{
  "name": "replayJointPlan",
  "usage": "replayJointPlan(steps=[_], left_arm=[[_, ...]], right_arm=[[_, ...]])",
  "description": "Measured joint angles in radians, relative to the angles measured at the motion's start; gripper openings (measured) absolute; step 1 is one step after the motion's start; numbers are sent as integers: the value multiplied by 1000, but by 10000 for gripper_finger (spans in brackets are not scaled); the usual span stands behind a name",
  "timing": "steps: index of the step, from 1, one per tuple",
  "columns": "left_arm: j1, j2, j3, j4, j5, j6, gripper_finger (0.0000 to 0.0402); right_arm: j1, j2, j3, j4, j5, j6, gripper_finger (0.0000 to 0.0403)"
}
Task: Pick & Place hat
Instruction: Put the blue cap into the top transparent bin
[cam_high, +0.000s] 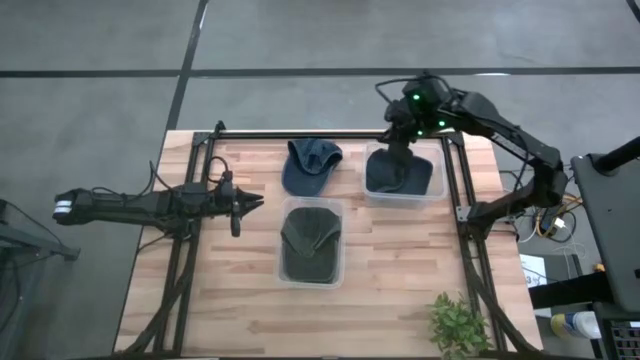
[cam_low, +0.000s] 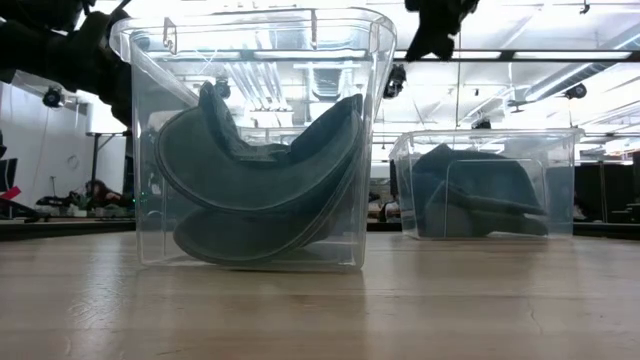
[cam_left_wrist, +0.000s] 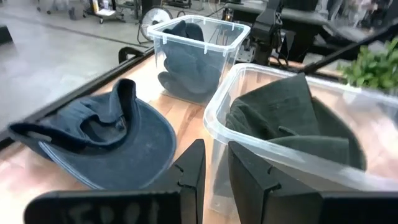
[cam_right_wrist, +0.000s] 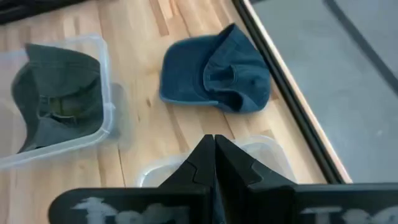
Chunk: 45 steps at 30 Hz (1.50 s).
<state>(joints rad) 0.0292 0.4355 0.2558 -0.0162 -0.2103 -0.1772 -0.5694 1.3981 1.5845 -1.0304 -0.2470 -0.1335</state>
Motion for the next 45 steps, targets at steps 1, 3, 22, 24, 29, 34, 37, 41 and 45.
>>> replayJointPlan(steps=[1,3,22,24,29,34,37,41,45], left_arm=[[0,0,0,0,2,-25,62],[0,0,0,0,9,-83,62],[4,94,83,132,-197,-110,62],[11,138,131,132,-185,-105,62],[56,286,280,98,-165,-80,62],[148,451,476,-54,-81,-87,62],[217,551,581,-123,-1,-87,62],[310,671,693,-169,125,-97,62],[408,782,778,-248,221,-154,62]], right_arm=[[0,-13,0,-2,-1,-2,8],[0,-40,-1,-2,-6,-8,8],[0,-561,-610,580,-122,146,9],[0,-626,-692,666,-121,189,9],[0,-770,-843,770,-86,253,9],[-1,-887,-948,798,-65,298,9],[-1,-953,-1000,831,-65,316,9],[-1,-1035,-1058,868,-65,350,9],[-1,-1096,-1098,869,-65,381,9]])
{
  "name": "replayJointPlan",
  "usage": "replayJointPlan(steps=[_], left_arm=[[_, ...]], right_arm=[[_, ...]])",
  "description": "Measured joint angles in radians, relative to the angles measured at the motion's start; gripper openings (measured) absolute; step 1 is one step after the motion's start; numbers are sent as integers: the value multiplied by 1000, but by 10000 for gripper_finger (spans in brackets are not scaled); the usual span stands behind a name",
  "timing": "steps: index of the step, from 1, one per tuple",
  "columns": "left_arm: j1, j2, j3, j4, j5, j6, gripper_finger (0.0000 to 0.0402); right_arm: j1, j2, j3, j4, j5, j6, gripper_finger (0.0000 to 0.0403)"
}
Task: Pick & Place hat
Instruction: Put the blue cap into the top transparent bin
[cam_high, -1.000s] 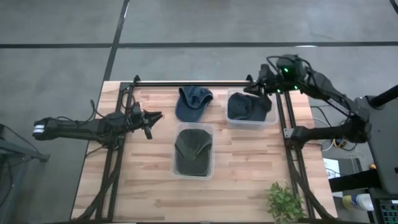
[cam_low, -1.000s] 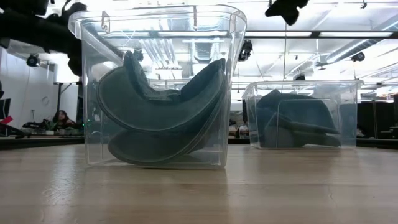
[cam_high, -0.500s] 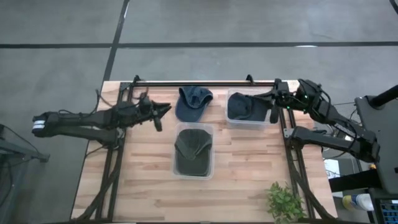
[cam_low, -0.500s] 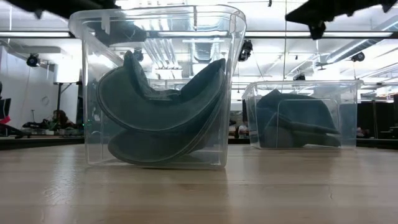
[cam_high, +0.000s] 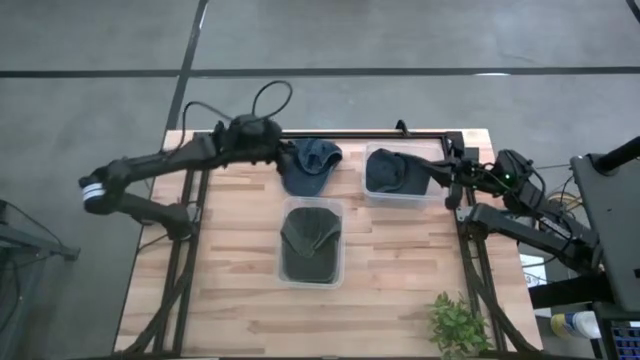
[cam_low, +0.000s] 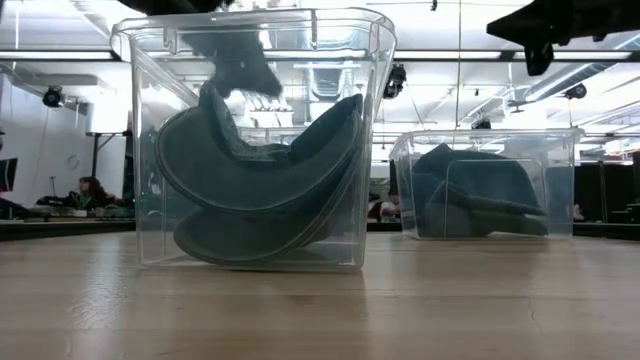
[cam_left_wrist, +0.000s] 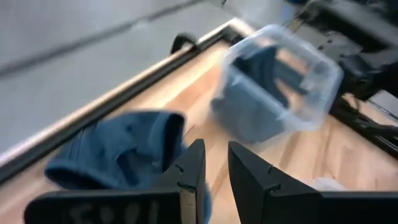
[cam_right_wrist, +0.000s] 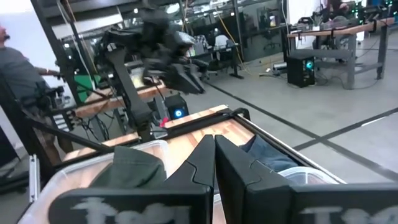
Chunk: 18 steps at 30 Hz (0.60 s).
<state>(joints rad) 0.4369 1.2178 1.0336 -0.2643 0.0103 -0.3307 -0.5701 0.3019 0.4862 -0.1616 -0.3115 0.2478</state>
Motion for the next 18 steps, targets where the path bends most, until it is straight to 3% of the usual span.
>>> replayJointPlan(steps=[6,15,18], left_arm=[[120,142,59,-83,110,-65,62],[204,255,60,-78,109,-58,62],[206,269,60,-65,113,8,62]], right_arm=[[1,-45,-22,0,0,15,9],[0,-45,-23,-7,-1,15,9],[0,-45,-23,-7,-1,15,9]])
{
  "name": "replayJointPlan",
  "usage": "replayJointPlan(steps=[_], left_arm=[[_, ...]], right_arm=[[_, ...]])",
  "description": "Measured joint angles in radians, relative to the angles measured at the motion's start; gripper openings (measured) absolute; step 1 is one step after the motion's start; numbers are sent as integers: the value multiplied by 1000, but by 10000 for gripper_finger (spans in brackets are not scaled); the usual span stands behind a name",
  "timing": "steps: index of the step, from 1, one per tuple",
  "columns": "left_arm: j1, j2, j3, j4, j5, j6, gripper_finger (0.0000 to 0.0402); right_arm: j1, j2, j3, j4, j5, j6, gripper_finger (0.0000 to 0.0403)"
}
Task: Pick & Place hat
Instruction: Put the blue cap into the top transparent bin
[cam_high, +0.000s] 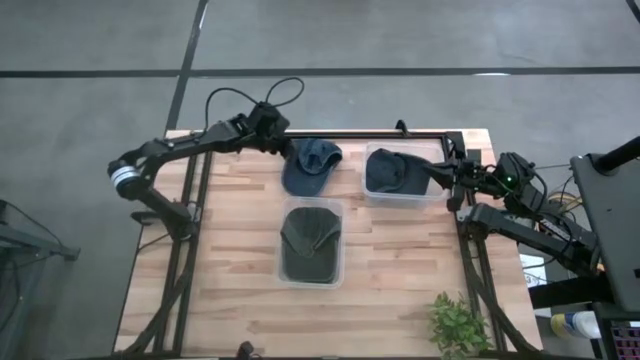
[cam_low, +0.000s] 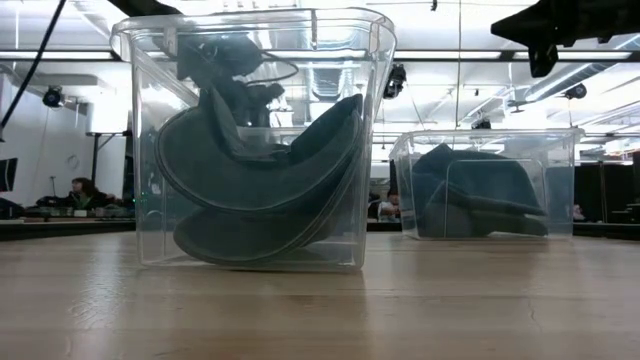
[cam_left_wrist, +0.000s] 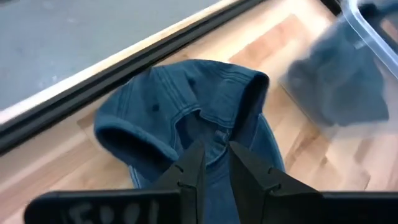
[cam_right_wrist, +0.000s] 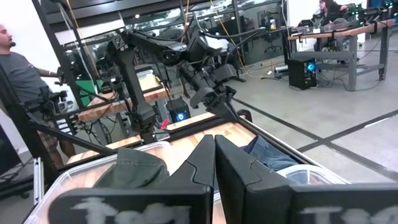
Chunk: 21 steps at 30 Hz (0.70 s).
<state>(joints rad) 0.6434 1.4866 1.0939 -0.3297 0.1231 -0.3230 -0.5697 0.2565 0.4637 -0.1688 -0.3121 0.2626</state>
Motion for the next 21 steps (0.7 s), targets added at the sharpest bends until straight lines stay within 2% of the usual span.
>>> replayJointPlan(steps=[4,18,21], left_arm=[[0,8,5,0,43,44,62],[0,-1,0,15,42,42,62],[0,-1,0,15,42,85,62]], right_arm=[[0,0,0,-1,0,0,9],[0,0,0,-8,-1,-17,9],[-1,0,-4,-8,-1,-27,9]])
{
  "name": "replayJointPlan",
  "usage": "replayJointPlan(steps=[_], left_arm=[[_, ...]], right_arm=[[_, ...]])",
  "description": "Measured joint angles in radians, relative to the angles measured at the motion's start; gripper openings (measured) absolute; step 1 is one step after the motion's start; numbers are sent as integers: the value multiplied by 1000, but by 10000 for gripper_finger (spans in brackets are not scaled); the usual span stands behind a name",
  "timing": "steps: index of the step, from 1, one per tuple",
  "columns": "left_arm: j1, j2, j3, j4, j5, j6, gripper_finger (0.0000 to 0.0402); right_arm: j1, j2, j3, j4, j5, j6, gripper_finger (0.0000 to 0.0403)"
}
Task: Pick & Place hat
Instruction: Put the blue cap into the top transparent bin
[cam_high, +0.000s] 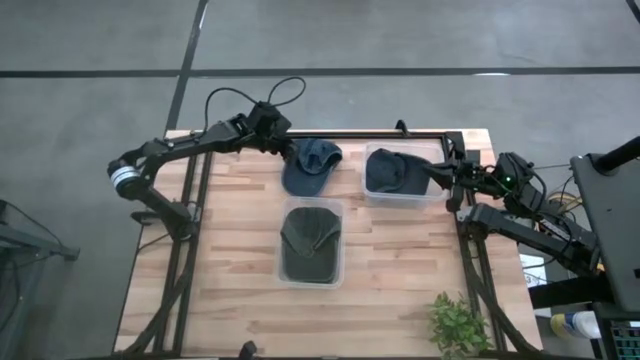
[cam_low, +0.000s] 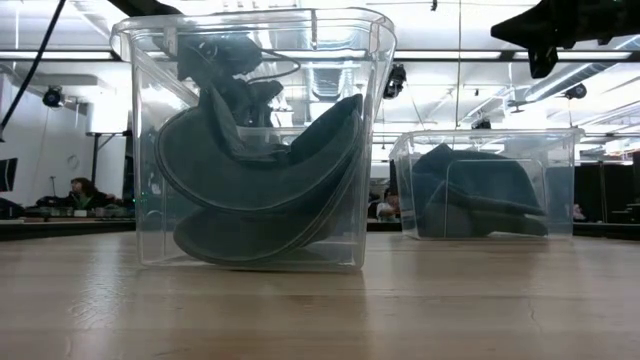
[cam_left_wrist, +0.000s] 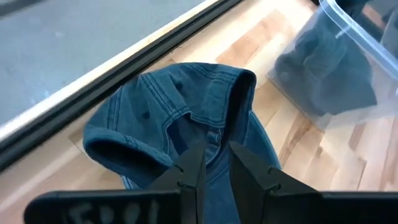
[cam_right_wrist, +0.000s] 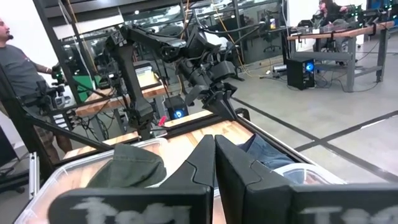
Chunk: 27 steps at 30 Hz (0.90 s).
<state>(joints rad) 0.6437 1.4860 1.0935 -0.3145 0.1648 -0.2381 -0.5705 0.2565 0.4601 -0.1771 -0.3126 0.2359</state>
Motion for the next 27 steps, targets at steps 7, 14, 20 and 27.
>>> replayJointPlan(steps=[7,14,20,27], left_arm=[[-1,0,0,0,40,72,62],[-7,24,-2,0,89,112,78],[-11,55,-2,0,88,107,148],[-9,43,-2,-21,-65,75,223]], right_arm=[[0,0,-6,1,-1,0,9],[0,0,-6,3,-1,0,9],[1,0,-6,4,0,13,9],[1,0,-6,4,0,25,9]])
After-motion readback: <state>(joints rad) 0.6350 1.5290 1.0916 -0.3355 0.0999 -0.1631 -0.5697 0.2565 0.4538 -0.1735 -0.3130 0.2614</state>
